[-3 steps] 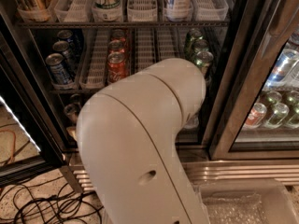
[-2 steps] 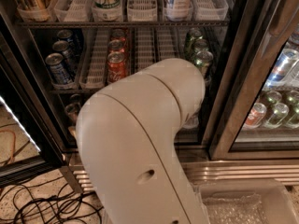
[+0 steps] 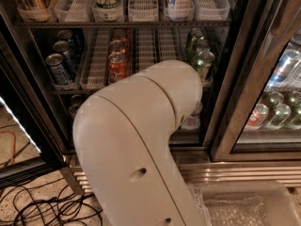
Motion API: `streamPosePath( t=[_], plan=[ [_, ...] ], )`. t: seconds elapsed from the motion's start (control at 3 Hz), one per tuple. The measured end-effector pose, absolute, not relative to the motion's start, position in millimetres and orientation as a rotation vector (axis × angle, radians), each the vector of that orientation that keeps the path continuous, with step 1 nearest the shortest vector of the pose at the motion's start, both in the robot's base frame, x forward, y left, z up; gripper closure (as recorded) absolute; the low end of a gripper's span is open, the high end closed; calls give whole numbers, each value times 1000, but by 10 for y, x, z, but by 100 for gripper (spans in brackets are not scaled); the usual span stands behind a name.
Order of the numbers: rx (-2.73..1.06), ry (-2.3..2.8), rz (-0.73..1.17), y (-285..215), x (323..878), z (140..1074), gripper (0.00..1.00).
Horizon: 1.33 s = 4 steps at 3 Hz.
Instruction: Pick redbull can from bottom shelf of fridge
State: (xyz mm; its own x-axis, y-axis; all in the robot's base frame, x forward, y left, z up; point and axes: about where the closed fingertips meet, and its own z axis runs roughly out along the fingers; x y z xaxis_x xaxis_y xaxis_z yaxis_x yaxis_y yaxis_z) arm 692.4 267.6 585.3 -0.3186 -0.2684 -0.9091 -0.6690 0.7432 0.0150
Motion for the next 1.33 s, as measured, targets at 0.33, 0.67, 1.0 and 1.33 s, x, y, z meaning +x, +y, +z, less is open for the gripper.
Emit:
streamPosePath(
  t=[0.33,0.67,1.0,1.33],
  plan=[
    [-712,1914,456,2619,7024,5786,43],
    [-711,1913,451,2616,7057,5789,43],
    [-716,1893,447,2671,7153,5814,44],
    [-723,1879,452,2763,7212,5829,47]
  ],
)
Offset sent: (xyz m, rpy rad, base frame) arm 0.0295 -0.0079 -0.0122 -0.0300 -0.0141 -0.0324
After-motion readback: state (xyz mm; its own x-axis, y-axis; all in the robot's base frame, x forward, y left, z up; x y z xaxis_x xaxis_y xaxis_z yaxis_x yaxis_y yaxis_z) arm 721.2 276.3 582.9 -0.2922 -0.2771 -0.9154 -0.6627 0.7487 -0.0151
